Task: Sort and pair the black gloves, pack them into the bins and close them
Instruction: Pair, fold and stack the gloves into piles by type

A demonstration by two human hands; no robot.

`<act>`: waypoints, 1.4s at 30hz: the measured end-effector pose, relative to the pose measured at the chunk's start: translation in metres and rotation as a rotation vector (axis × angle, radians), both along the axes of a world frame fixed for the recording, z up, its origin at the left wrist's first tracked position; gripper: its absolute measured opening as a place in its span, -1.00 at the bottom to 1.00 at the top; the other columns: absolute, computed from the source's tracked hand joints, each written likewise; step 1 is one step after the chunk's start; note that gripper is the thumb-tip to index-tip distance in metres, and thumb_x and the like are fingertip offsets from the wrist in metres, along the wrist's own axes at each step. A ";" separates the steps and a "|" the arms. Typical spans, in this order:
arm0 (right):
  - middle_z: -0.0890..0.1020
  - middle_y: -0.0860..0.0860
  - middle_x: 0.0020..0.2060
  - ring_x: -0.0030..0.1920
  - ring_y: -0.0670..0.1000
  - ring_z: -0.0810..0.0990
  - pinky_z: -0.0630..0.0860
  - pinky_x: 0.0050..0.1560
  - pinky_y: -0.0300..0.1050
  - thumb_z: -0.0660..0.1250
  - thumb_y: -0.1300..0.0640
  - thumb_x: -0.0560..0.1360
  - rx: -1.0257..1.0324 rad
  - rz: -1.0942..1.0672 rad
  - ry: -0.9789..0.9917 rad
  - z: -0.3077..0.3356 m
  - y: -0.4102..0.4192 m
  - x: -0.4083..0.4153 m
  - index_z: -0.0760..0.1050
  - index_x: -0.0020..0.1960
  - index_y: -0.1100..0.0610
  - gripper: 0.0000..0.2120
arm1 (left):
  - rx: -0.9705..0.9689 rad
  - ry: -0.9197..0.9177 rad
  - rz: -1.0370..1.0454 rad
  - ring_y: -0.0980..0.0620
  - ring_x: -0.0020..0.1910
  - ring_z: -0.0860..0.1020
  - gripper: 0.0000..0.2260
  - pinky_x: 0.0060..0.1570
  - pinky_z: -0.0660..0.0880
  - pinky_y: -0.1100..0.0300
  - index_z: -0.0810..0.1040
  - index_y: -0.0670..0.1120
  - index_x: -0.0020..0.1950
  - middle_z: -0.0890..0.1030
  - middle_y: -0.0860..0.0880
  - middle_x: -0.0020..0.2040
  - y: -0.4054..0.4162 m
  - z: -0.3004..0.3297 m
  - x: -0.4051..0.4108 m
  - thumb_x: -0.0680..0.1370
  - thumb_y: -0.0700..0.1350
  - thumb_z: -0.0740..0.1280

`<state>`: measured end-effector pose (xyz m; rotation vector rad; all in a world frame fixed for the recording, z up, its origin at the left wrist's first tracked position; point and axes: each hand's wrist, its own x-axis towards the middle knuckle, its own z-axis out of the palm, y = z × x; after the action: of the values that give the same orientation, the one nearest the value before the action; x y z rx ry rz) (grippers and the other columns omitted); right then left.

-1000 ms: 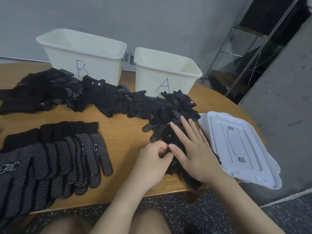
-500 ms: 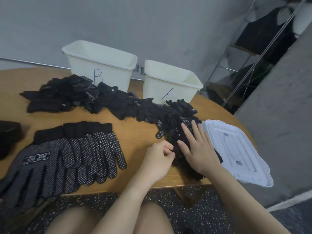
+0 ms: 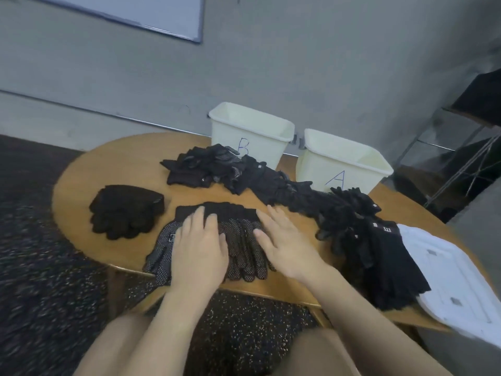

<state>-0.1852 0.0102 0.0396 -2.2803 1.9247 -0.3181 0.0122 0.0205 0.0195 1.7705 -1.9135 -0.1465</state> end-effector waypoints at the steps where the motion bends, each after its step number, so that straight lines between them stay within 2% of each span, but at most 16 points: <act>1: -0.01 -0.08 0.67 0.65 -0.06 -0.16 -0.19 0.58 -0.12 -0.05 -0.28 0.70 0.037 0.028 -0.015 -0.010 -0.004 0.014 0.02 0.68 -0.10 -0.40 | 0.068 -0.031 0.016 -0.12 0.59 0.24 -0.55 0.54 0.21 -0.04 0.33 -0.05 0.58 0.26 -0.12 0.63 -0.004 -0.005 0.012 0.71 0.06 0.15; 3: -0.06 -0.10 0.67 0.65 -0.07 -0.21 -0.16 0.60 -0.08 -0.07 -0.32 0.68 0.088 0.048 -0.034 -0.030 -0.009 0.034 -0.04 0.68 -0.13 -0.37 | 0.170 -0.086 0.008 -0.12 0.65 0.10 -0.48 0.62 0.08 -0.03 0.18 -0.02 0.66 0.10 -0.11 0.69 -0.009 -0.018 0.031 0.73 0.15 0.03; 6: -0.11 -0.11 0.67 0.64 -0.10 -0.23 -0.30 0.55 -0.16 -0.17 -0.37 0.66 0.092 0.052 0.040 -0.052 -0.016 0.043 -0.11 0.68 -0.17 -0.36 | 0.227 -0.138 -0.038 -0.08 0.68 -0.02 -0.40 0.65 -0.07 -0.02 0.03 0.00 0.70 0.00 -0.08 0.71 -0.012 -0.034 0.043 0.71 0.24 -0.10; 12: -0.14 -0.18 0.65 0.55 -0.26 -0.30 -0.34 0.51 -0.22 -0.25 -0.46 0.58 0.093 0.010 0.030 -0.057 -0.020 0.016 -0.15 0.66 -0.24 -0.31 | 0.183 -0.135 -0.124 -0.01 0.68 -0.05 -0.37 0.64 -0.17 0.04 -0.01 0.00 0.71 -0.01 -0.05 0.71 -0.028 -0.041 0.027 0.70 0.27 -0.11; 17: -0.11 -0.17 0.66 0.62 -0.18 -0.23 -0.30 0.55 -0.20 -0.25 -0.46 0.54 0.119 -0.089 0.010 -0.051 -0.011 -0.008 -0.11 0.66 -0.24 -0.26 | 0.158 -0.107 -0.207 -0.02 0.68 -0.06 -0.38 0.64 -0.17 0.03 -0.01 0.00 0.71 -0.02 -0.06 0.71 -0.037 -0.040 -0.005 0.70 0.26 -0.10; 19: -0.04 -0.15 0.66 0.64 -0.12 -0.15 -0.20 0.60 -0.13 -0.16 -0.44 0.58 0.150 -0.082 0.005 -0.043 -0.012 -0.015 -0.05 0.66 -0.21 -0.29 | 0.149 -0.102 -0.211 -0.01 0.68 -0.05 -0.38 0.64 -0.19 0.04 0.00 0.01 0.70 -0.01 -0.05 0.71 -0.040 -0.043 -0.009 0.70 0.27 -0.09; 21: 0.16 -0.09 0.64 0.64 -0.02 0.08 0.07 0.61 -0.03 -0.01 -0.37 0.63 0.154 -0.066 0.031 -0.030 -0.021 -0.017 0.12 0.65 -0.15 -0.35 | 0.136 -0.098 -0.202 0.00 0.68 -0.04 -0.37 0.63 -0.20 0.06 0.01 0.03 0.70 0.00 -0.04 0.71 -0.042 -0.045 -0.008 0.69 0.29 -0.09; 23: 0.45 -0.04 0.50 0.48 0.04 0.41 0.39 0.42 0.00 0.11 -0.32 0.64 0.080 -0.058 0.077 -0.014 -0.040 -0.014 0.38 0.55 -0.07 -0.43 | 0.119 -0.089 -0.184 0.02 0.68 -0.02 -0.37 0.61 -0.22 0.08 0.03 0.04 0.70 0.03 -0.03 0.71 -0.043 -0.046 -0.008 0.68 0.30 -0.08; 24: 0.56 -0.03 0.38 0.36 0.05 0.53 0.48 0.29 0.00 0.14 -0.30 0.64 0.031 -0.065 0.084 -0.004 -0.052 -0.010 0.48 0.46 -0.03 -0.47 | 0.116 -0.082 -0.181 0.02 0.68 -0.01 -0.37 0.60 -0.23 0.09 0.04 0.05 0.70 0.03 -0.03 0.70 -0.042 -0.046 -0.007 0.68 0.30 -0.08; 26: 0.64 -0.03 0.16 0.16 0.06 0.62 0.55 0.12 0.00 0.22 -0.22 0.62 -0.060 -0.069 0.060 0.013 -0.082 0.000 0.58 0.27 -0.01 -0.61 | 0.117 -0.070 -0.180 0.04 0.68 -0.03 -0.37 0.60 -0.25 0.09 0.04 0.06 0.70 0.03 -0.01 0.70 -0.043 -0.044 -0.008 0.68 0.30 -0.08; 27: 0.64 -0.04 0.09 0.10 0.06 0.62 0.56 0.10 0.01 0.26 -0.17 0.61 -0.100 -0.061 0.023 0.021 -0.100 0.006 0.59 0.21 -0.01 -0.69 | 0.118 -0.067 -0.183 0.05 0.68 -0.04 -0.37 0.60 -0.26 0.10 0.03 0.07 0.70 0.02 0.00 0.71 -0.044 -0.044 -0.009 0.67 0.31 -0.08; 29: 0.62 -0.03 0.10 0.11 0.05 0.60 0.55 0.16 0.04 0.31 -0.05 0.60 -0.153 -0.035 -0.094 0.033 -0.137 0.019 0.58 0.23 0.00 -0.75 | 0.125 -0.061 -0.187 0.06 0.67 -0.04 -0.37 0.59 -0.29 0.12 0.04 0.08 0.70 0.02 0.01 0.70 -0.047 -0.044 -0.007 0.67 0.31 -0.08; 32: 0.58 0.05 0.19 0.20 0.08 0.56 0.48 0.27 0.04 0.34 0.07 0.61 -0.192 0.022 -0.160 0.044 -0.189 0.031 0.55 0.33 0.09 -0.69 | 0.127 -0.061 -0.170 0.06 0.66 0.03 -0.38 0.59 -0.23 0.13 0.11 0.10 0.68 0.09 0.02 0.69 -0.052 -0.043 -0.007 0.66 0.31 -0.10; 35: 0.56 0.06 0.15 0.16 0.08 0.54 0.49 0.23 0.03 0.36 0.07 0.60 -0.243 0.041 -0.118 0.045 -0.229 0.040 0.52 0.35 0.12 -0.66 | 0.138 -0.076 -0.153 0.04 0.63 0.15 -0.36 0.61 -0.06 0.08 0.21 0.09 0.65 0.21 0.02 0.66 -0.057 -0.038 -0.009 0.63 0.31 -0.10; 39: 0.53 0.08 0.21 0.26 0.12 0.49 0.47 0.24 0.06 0.36 0.02 0.60 -0.214 0.048 0.025 0.038 -0.260 0.052 0.46 0.45 0.07 -0.57 | 0.167 -0.070 -0.174 0.03 0.59 0.15 -0.30 0.58 0.05 0.06 0.13 0.05 0.67 0.21 0.06 0.64 -0.068 -0.032 -0.010 0.58 0.33 -0.09; 42: 0.54 0.09 0.14 0.24 0.16 0.50 0.46 0.18 0.04 0.31 0.05 0.63 -0.220 0.022 0.036 0.034 -0.271 0.056 0.57 0.33 0.08 -0.70 | 0.183 -0.087 -0.191 0.04 0.59 0.12 -0.30 0.56 0.04 0.06 0.12 0.07 0.65 0.18 0.08 0.63 -0.074 -0.031 -0.009 0.57 0.35 -0.07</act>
<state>-0.1287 -0.2607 0.0731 -2.4561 1.9684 -0.5131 0.0036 -0.0540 -0.0117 1.7301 -2.1924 -0.3271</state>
